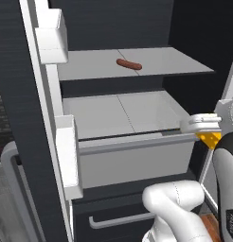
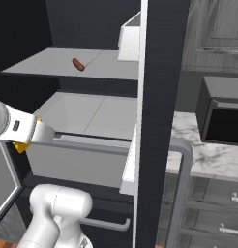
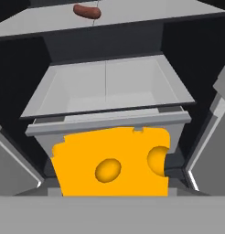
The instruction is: Retrieve the sausage and cheese from the fridge and place them on the cutting board on the counter.
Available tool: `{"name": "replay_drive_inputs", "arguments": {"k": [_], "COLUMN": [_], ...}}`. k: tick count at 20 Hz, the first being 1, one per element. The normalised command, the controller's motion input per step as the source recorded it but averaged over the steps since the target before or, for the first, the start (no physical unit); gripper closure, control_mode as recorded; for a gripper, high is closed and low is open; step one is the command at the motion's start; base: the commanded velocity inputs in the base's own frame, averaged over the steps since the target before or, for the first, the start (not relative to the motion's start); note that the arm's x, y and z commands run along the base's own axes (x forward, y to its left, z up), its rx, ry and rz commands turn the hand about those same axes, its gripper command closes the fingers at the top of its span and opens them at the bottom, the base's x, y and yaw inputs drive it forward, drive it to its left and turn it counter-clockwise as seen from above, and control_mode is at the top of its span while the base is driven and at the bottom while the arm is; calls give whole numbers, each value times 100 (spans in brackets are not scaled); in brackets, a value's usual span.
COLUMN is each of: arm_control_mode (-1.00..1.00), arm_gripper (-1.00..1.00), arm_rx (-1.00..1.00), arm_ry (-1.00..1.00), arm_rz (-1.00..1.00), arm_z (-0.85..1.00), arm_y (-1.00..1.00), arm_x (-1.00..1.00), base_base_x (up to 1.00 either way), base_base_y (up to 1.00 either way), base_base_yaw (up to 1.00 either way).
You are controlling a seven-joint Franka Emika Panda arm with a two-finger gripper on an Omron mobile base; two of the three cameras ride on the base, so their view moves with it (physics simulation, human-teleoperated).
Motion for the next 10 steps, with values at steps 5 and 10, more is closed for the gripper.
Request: {"name": "replay_drive_inputs", "arguments": {"k": [5,10], "arm_control_mode": [100,100], "arm_gripper": [100,100], "arm_rx": [0,0], "arm_ry": [-1,0], "arm_rz": [0,0], "arm_z": [0,0], "arm_y": [0,0], "arm_x": [-8,0], "base_base_x": [-69,-100], "base_base_y": [2,0], "base_base_yaw": [0,-16]}}
